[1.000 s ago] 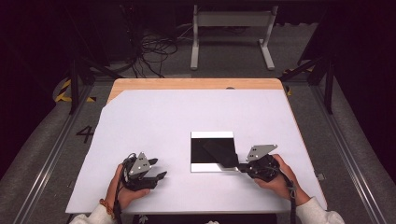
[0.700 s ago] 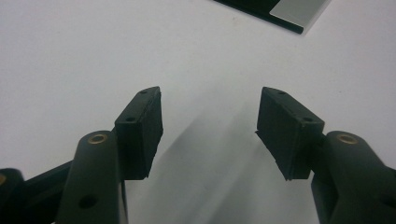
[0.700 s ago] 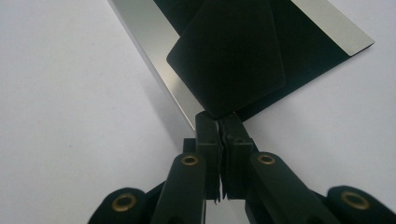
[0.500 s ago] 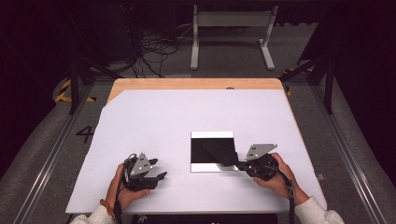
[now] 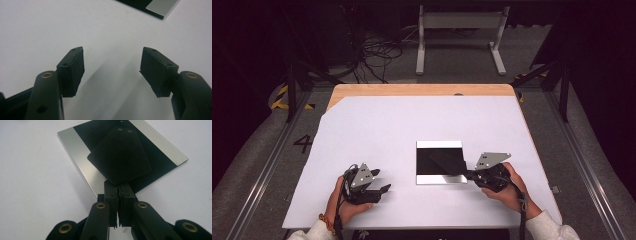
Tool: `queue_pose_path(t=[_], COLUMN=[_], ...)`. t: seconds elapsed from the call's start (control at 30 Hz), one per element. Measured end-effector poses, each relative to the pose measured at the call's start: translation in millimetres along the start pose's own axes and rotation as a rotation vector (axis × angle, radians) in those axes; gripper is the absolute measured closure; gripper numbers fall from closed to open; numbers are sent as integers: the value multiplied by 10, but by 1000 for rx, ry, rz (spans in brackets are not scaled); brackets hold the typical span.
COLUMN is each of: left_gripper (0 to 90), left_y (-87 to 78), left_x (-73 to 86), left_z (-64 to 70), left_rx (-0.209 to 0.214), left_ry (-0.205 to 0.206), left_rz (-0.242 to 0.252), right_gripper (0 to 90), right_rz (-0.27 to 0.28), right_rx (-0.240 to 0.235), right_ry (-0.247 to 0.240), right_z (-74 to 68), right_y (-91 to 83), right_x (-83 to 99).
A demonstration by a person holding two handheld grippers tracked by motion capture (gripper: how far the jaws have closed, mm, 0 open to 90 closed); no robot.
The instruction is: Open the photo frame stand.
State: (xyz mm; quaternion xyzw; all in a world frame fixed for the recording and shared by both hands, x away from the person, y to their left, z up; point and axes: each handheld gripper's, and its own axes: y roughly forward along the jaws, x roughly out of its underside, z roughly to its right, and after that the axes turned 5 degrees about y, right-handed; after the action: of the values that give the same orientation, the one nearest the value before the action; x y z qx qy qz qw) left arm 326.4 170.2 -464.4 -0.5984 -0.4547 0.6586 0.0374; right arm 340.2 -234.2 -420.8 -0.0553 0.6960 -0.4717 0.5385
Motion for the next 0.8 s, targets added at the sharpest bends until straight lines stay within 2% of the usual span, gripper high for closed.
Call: queue_pose_path(t=[0.8], left_gripper=[355], left_y=[21], left_x=[-3], left_z=[11], left_rx=[8], left_ry=[2], left_rz=[-15], right_gripper=[852], right_rz=[97], right_rx=[28], right_ry=[16], right_z=[-1], right_y=[-49], right_x=[-90])
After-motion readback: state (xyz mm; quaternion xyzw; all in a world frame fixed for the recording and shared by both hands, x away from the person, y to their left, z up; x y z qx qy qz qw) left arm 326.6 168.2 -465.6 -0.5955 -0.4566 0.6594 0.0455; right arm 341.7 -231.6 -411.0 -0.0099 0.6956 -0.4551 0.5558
